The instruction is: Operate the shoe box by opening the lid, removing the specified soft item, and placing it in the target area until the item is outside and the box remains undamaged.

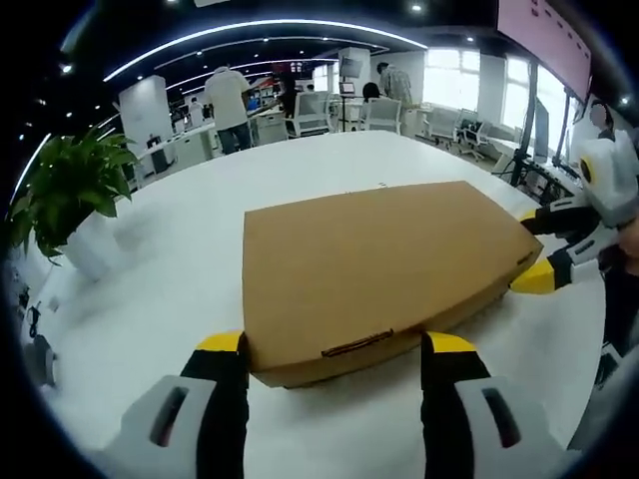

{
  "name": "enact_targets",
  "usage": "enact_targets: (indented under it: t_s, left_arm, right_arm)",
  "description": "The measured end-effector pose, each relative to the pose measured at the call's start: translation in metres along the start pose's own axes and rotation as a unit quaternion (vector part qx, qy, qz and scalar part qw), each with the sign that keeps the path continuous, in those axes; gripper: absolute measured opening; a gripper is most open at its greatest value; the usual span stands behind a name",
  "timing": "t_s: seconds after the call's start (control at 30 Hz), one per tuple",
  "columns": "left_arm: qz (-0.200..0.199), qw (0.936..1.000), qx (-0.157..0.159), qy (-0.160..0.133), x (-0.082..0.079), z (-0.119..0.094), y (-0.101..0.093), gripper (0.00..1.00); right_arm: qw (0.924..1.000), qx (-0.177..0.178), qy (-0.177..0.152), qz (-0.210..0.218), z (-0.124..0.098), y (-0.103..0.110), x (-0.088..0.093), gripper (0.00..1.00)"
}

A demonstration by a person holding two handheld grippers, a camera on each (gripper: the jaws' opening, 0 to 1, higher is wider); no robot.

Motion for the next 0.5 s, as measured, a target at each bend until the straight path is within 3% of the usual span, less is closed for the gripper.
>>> enact_targets:
  t_s: [0.5]
  left_arm:
    - [-0.02, 0.9996, -0.019, -0.003, 0.019, -0.022, -0.013, 0.68]
  right_arm:
    - [0.9998, -0.009, 0.006, -0.014, -0.011, 0.01, 0.012, 0.6]
Point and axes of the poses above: the point that each gripper's makers call its tool centre point, and the gripper's own axes: z roughly forward along the fingers, y roughly to its left, x roughly out of its underside, the point moved 4 cm from there along -z, roughly backward along the fingers
